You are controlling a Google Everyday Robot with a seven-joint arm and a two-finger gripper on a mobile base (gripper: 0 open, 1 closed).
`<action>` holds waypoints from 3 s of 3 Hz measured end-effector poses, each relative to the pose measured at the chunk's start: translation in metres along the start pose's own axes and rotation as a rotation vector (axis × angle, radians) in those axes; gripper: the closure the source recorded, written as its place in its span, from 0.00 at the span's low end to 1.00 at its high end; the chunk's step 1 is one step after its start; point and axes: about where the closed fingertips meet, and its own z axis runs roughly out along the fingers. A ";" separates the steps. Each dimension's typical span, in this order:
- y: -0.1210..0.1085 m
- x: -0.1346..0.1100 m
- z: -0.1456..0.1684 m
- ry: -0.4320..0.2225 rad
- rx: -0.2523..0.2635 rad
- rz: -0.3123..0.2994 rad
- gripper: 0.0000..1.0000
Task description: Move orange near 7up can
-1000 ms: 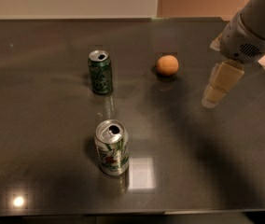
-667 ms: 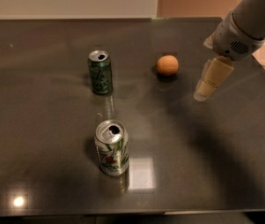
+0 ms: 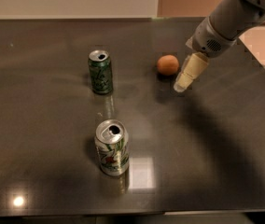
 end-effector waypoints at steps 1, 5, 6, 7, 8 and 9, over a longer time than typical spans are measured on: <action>-0.016 0.030 0.011 -0.030 -0.033 0.025 0.00; -0.042 0.055 0.022 -0.101 -0.108 0.062 0.00; -0.042 0.052 0.020 -0.106 -0.107 0.056 0.00; -0.040 0.041 0.017 -0.095 -0.063 0.047 0.00; -0.035 0.026 0.014 -0.073 0.016 0.072 0.00; -0.029 0.014 0.015 -0.071 0.046 0.098 0.00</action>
Offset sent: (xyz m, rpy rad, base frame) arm 0.0343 -0.0798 -0.0545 0.1199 0.1063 -0.0449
